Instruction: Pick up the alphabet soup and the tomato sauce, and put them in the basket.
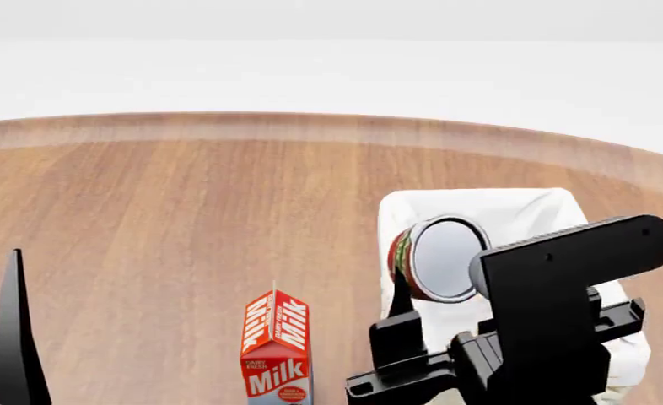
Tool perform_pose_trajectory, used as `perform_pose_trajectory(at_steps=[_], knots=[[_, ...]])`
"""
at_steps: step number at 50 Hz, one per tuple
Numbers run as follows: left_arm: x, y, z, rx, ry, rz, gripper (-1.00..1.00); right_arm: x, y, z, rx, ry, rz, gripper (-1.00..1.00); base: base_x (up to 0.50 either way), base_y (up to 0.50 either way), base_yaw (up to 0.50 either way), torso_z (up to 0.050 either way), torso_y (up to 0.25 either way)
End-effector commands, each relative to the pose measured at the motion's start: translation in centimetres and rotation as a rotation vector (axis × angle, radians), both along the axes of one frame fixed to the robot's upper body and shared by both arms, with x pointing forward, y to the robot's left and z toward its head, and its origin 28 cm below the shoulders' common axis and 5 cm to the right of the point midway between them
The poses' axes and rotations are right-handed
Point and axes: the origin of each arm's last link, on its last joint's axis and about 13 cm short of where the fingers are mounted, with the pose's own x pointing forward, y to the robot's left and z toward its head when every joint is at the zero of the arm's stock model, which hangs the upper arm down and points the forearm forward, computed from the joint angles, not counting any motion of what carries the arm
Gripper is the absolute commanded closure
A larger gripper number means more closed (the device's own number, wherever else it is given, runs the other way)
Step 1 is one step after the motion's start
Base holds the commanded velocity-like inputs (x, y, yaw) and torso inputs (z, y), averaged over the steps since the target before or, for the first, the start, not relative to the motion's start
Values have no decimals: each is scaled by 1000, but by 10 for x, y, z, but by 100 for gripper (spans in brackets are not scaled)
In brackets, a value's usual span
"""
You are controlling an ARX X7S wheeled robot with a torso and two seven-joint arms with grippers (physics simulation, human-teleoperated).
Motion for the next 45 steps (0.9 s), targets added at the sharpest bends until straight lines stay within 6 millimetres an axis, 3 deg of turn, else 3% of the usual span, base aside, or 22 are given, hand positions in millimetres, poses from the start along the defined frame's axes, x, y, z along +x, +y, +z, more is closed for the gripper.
perform_pose_trajectory(at_steps=[1, 5, 11, 25, 36, 45], knots=[[0, 0, 0, -1, 4, -3, -100, 44, 2, 31, 2, -87, -68, 100, 0, 0, 0, 0, 0], [0, 0, 0, -2, 3, -3, -100, 67, 4, 35, 15, -81, -104, 100, 0, 0, 0, 0, 3], [1, 0, 0, -5, 8, -2, -100, 121, 7, 32, 15, -36, -197, 100, 0, 0, 0, 0, 0], [1, 0, 0, -7, 11, -9, -100, 187, 13, -1, 30, 76, -287, 100, 0, 0, 0, 0, 0], [2, 0, 0, -8, 15, -9, -100, 213, 15, -33, 71, 176, -333, 100, 0, 0, 0, 0, 1], [2, -1, 0, -8, 12, -13, -100, 207, 12, -57, 91, 243, -422, 100, 0, 0, 0, 0, 0]])
